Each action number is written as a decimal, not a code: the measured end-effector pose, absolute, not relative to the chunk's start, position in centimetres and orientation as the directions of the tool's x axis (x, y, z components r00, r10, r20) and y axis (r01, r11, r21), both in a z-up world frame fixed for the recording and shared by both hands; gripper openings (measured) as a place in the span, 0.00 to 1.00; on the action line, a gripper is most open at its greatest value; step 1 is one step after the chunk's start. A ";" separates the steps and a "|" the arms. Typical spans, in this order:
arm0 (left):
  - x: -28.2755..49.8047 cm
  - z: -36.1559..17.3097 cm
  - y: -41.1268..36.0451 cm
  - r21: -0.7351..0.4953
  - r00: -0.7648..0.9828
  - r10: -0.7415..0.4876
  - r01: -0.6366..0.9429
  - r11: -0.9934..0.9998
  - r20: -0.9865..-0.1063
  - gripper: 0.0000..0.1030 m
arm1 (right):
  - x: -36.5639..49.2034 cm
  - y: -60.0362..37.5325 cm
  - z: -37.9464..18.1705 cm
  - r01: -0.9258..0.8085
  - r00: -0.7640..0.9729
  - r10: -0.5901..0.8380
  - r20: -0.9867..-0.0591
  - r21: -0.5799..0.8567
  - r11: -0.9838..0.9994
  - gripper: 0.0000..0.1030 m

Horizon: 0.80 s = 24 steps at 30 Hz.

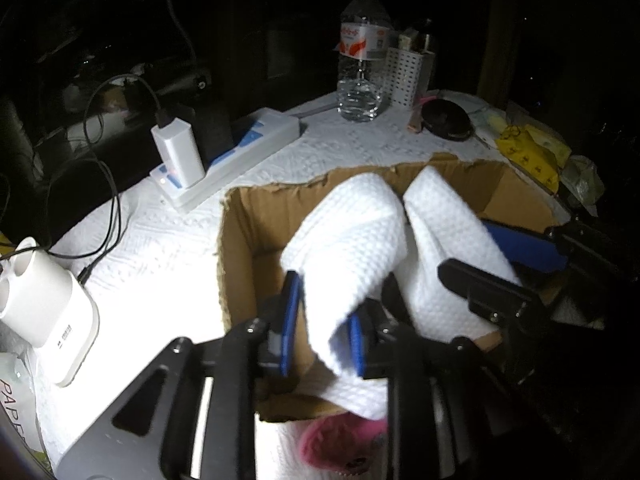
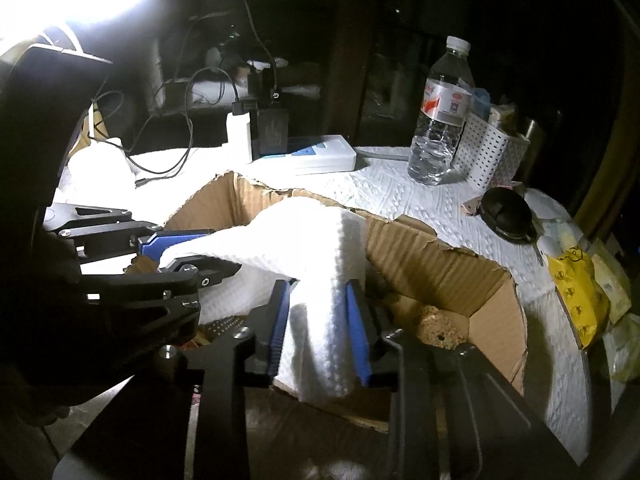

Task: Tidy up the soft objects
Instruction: 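Lower the towel into the box and open both grippers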

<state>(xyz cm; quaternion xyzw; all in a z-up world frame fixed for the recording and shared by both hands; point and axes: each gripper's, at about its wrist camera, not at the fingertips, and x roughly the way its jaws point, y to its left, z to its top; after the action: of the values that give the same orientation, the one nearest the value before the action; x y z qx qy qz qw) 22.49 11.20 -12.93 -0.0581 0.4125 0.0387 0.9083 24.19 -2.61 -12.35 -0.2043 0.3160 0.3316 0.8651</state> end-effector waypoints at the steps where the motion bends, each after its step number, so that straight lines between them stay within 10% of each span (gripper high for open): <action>1: 22.4 -12.9 11.2 -0.075 0.657 0.023 -0.120 0.990 -0.753 0.36 | 24.2 -2.8 -12.2 -0.698 0.585 0.443 -0.680 -0.143 0.701 0.36; 3: 22.2 -12.7 11.4 -0.085 0.663 0.024 -0.132 0.988 -0.748 0.50 | 24.2 -3.2 -11.9 -0.686 0.596 0.436 -0.674 -0.146 0.713 0.38; 24: 19.7 -10.1 10.0 -0.093 0.707 0.012 -0.110 0.990 -0.707 0.70 | 22.0 -7.1 -8.9 -0.613 0.672 0.414 -0.614 -0.146 0.777 0.50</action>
<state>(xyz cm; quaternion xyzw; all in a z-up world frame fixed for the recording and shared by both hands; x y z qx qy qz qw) 19.73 9.99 -10.07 -0.0640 0.3814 0.0330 0.9216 22.02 -7.12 -8.87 -0.1728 0.2867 0.2859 0.8979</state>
